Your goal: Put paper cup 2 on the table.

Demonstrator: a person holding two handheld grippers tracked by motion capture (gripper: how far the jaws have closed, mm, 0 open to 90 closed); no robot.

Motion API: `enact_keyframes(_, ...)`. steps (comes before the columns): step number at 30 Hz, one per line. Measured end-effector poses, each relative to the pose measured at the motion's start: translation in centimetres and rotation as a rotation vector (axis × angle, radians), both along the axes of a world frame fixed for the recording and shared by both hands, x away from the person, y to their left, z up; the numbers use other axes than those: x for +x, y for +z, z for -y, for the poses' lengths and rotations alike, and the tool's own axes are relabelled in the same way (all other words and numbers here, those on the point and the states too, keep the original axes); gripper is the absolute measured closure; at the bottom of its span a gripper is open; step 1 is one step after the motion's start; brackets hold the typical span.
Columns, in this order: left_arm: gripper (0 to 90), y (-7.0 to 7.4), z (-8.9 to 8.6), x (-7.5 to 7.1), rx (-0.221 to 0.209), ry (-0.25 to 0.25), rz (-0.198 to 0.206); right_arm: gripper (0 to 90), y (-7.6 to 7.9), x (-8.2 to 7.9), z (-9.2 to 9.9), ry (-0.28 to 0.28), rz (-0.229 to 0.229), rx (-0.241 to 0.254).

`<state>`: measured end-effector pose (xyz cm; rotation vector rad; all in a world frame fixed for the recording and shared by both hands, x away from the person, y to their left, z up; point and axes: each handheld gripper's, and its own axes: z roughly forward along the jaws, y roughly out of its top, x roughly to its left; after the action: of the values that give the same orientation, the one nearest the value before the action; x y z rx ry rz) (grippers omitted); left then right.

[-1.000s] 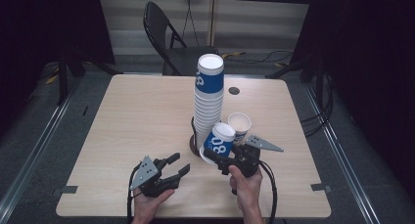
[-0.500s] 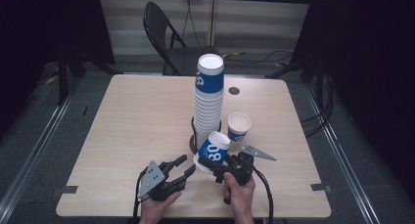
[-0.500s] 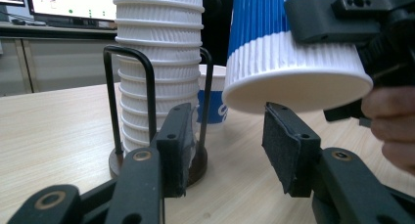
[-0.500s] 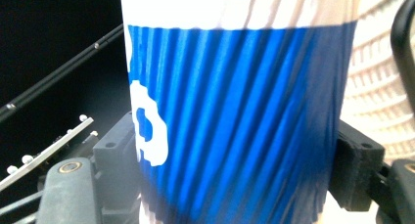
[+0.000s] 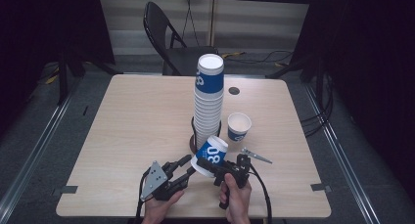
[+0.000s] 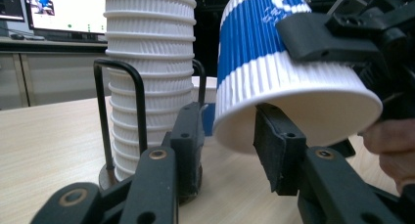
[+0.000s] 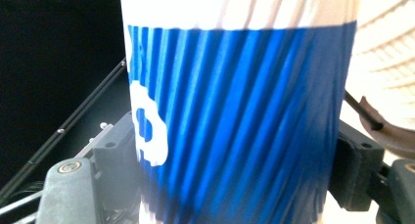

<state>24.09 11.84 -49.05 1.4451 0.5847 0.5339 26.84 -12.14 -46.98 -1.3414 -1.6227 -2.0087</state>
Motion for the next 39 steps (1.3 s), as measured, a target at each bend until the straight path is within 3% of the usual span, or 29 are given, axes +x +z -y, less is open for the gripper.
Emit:
enact_keyframes(14,69.9,0.2,1.6,0.5,0.0,0.054,0.034,22.2,-0.5,-0.3,-1.3,0.077,-0.045,0.017)
enact_keyframes(16,75.1,0.4,1.7,0.6,0.01,0.067,0.032,22.1,-0.4,-0.3,-1.4,0.084,-0.038,0.007)
enact_keyframes(17,77.9,0.4,1.6,0.7,-0.011,0.061,0.025,21.6,-0.3,-0.4,-1.3,0.085,-0.033,0.002)
enact_keyframes(22,81.1,0.5,1.6,0.4,0.005,0.065,0.03,18.6,-0.3,-0.3,-1.3,0.095,-0.022,0.006)
enact_keyframes(24,83.3,0.5,1.5,0.4,0.01,0.064,0.026,13.6,-0.1,-0.3,-1.3,0.078,-0.009,-0.022)
enact_keyframes(30,84.0,0.4,1.4,0.3,0.014,0.044,-0.005,12.6,0.0,-0.3,-1.2,0.05,0.014,-0.035)
enact_keyframes(39,84.3,0.6,1.0,0.2,0.02,-0.032,-0.072,13.1,0.7,0.1,-0.7,0.015,0.055,-0.053)
